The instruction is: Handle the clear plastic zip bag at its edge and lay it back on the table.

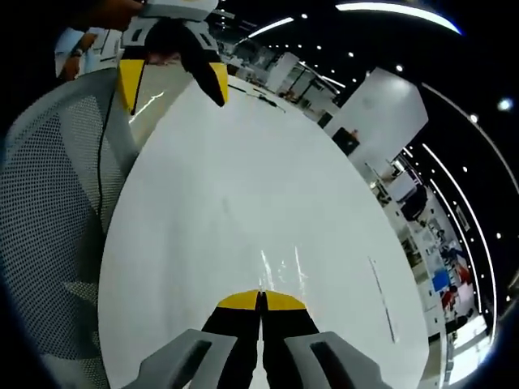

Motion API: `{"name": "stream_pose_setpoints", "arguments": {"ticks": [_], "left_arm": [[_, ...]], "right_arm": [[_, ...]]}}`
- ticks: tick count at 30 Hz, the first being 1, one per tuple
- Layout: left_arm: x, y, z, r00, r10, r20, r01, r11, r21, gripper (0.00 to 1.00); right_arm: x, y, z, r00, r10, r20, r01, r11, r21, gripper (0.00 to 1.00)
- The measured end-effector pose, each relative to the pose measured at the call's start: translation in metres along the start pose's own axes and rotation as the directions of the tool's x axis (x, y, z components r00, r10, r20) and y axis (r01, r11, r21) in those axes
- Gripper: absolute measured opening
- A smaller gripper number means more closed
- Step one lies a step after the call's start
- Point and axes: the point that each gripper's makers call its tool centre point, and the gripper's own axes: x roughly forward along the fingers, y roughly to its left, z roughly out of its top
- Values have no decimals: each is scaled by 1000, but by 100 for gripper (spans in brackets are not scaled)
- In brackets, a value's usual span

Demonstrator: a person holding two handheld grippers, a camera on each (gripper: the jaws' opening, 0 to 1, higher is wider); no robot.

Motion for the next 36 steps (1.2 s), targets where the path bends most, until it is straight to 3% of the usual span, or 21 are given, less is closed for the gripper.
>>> {"name": "stream_pose_setpoints", "arguments": {"ticks": [4,9,18,25,36], "left_arm": [[-3,0,-13,1000,18,-1,-18,999,-27,48],[-5,-7,-15,999,32,12,-32,999,-43,49],[-1,4,-36,996,88,32,-85,993,-82,51],[7,0,-52,997,78,11,-77,994,-74,51],[12,-1,-61,998,64,9,-63,995,-76,51]], "right_arm": [[6,1,-4,1000,-5,-9,5,1000,-14,0],[13,3,-11,1000,-21,-22,20,999,-34,0],[21,11,-24,999,-14,-43,15,999,30,0],[23,13,-27,999,-9,-53,11,999,35,0],[25,13,-26,999,-7,-53,8,1000,27,0]]}}
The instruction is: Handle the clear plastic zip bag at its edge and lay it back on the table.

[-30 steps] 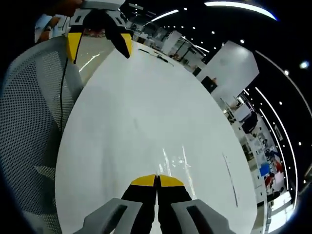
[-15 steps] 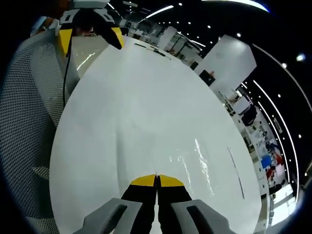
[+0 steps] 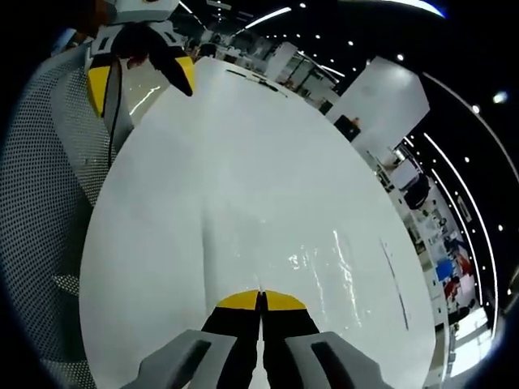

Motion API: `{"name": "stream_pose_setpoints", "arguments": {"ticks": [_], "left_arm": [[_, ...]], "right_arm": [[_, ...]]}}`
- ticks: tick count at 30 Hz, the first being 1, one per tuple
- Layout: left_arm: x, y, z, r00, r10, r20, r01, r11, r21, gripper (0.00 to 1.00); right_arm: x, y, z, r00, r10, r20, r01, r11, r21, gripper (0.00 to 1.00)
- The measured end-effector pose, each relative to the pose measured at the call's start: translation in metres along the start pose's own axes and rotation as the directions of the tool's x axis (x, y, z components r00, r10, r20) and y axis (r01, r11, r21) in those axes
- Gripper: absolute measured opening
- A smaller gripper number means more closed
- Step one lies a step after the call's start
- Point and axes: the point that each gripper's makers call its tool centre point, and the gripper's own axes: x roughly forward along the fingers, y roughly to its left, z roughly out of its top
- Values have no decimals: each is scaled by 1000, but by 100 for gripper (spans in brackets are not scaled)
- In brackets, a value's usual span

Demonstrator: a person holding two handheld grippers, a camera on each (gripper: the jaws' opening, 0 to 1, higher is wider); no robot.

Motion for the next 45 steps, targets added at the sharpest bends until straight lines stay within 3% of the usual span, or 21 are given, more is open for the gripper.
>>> {"name": "stream_pose_setpoints", "arguments": {"ticks": [8,14,21,41,45], "left_arm": [[2,-3,1,1000,-13,-1,13,1000,16,51],[3,-4,2,1000,-17,-2,17,1000,25,52],[2,-5,4,1000,-20,4,20,1000,14,53],[3,-5,12,999,-35,24,36,999,-7,53],[3,-6,14,999,-36,29,37,999,-12,54]], "right_arm": [[-7,-1,-2,1000,3,8,-4,999,50,2],[-19,1,-2,1000,2,27,-5,992,128,11],[-43,-2,-7,997,-51,61,27,942,336,24],[-106,-13,-25,984,-165,62,106,834,541,45],[-117,-9,-28,982,-177,63,115,832,543,51]]}}
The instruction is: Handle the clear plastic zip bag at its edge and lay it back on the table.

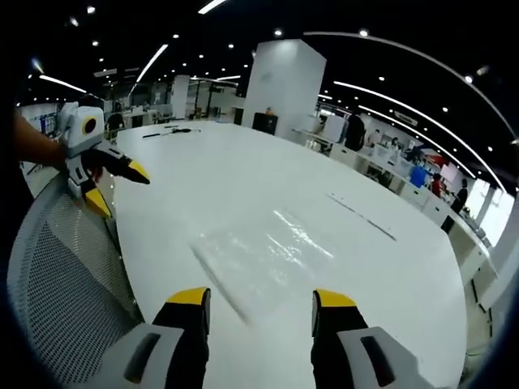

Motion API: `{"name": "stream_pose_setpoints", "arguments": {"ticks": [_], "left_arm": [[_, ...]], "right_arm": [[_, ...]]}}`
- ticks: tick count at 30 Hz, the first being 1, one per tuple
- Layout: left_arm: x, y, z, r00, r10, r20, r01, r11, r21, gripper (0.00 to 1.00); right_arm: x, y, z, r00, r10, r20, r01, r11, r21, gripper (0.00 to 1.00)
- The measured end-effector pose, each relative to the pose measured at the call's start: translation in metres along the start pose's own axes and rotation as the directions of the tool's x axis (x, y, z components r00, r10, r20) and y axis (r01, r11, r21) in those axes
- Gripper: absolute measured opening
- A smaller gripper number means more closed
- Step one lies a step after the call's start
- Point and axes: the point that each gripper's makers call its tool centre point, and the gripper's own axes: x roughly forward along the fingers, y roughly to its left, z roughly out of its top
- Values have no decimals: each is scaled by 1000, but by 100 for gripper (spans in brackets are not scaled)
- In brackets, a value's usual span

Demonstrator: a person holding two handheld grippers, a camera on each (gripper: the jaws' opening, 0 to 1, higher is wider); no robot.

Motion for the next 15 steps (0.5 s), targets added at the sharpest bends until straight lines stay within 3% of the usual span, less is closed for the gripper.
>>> {"name": "stream_pose_setpoints", "arguments": {"ticks": [15], "left_arm": [[0,-1,0,1000,-3,8,4,1000,-11,55]], "right_arm": [[-31,2,-27,999,-33,41,29,996,89,73]]}}
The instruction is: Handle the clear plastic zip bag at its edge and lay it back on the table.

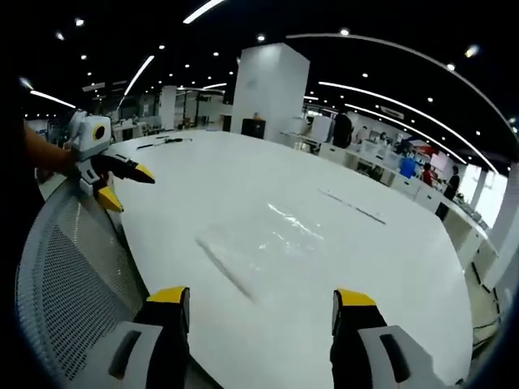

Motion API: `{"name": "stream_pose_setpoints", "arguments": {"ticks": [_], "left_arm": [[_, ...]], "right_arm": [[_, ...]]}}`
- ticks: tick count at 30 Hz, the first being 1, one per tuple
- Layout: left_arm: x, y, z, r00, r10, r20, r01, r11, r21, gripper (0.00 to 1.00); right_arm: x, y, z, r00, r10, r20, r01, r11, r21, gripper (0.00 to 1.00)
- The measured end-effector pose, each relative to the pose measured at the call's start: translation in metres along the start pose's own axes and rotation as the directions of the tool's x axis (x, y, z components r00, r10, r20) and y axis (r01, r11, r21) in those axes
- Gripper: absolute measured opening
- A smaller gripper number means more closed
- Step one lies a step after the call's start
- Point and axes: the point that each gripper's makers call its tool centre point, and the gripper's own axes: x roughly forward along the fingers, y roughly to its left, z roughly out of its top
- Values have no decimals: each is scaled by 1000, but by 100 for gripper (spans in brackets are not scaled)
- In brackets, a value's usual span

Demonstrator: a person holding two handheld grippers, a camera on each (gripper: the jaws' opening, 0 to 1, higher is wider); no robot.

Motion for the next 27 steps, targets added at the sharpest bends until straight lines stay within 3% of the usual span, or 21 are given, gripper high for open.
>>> {"name": "stream_pose_setpoints", "arguments": {"ticks": [16,27], "left_arm": [[-3,3,-1,1000,11,10,-11,1000,-2,62],[-6,7,-1,1000,26,18,-26,1000,-4,67]], "right_arm": [[-18,6,-14,994,-38,98,27,993,115,100],[-21,4,-16,993,-54,100,39,989,144,100]]}}
